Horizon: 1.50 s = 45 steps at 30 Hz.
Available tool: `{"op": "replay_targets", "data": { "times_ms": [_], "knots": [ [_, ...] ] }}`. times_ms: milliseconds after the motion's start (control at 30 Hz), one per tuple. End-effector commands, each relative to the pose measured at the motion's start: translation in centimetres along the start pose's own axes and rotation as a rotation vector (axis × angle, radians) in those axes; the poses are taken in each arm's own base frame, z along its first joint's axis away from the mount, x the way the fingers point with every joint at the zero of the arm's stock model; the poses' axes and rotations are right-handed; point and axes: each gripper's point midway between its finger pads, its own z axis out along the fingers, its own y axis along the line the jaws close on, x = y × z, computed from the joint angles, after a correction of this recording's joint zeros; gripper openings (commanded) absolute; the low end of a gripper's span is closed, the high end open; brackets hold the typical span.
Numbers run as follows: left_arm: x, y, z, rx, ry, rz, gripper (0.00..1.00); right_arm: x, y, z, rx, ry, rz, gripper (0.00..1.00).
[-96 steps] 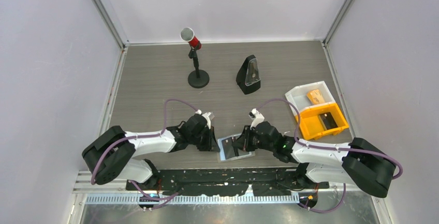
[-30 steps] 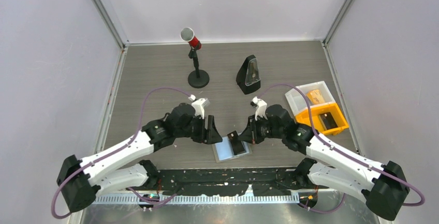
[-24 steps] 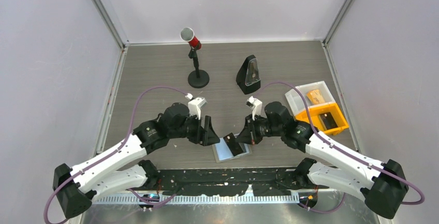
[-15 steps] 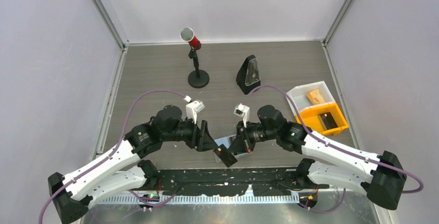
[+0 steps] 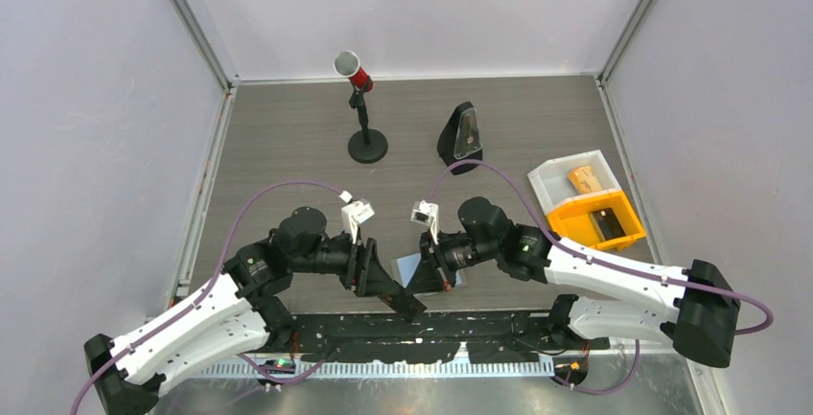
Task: Take the credit cards out of the card holder
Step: Place the credit card in the storage box.
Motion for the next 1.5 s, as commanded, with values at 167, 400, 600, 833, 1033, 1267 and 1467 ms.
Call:
{"op": "replay_targets", "data": {
  "times_ms": [167,400,600,833,1033,1267,1467],
  "knots": [
    [-0.1,-2.0,-0.1,0.125,-0.014,0.026,0.62,-3.0,3.0,-1.1,-0.084,-0.121,-0.083,0.05],
    [0.5,-2.2,0.6,0.168,0.016,-0.015,0.25,-2.8,2.6,-1.3,-0.064,-0.124,-0.085,0.05],
    [0.2,-1.5,1.3,0.142,0.002,-0.074,0.00,-3.0,-0.4,-1.8,0.104,-0.147,-0.018,0.25],
    [-1.2,0.5,2.5,0.039,-0.066,-0.117,0.00,-4.4,-3.4,-6.4,0.310,-0.405,0.093,0.65],
    [-5.8,0.8,1.4,-0.049,-0.280,-0.142,0.00,-5.2,-4.3,-8.4,0.368,-0.572,0.166,0.69],
    [-8.9,-0.6,0.6,-0.009,-0.416,-0.171,0.00,-6.3,-3.2,-9.6,0.292,-0.712,0.200,0.69],
    [-10.2,-2.4,0.5,0.077,-0.454,-0.172,0.00,-5.9,-3.2,-9.2,0.264,-0.712,0.219,0.63]
  ]
}}
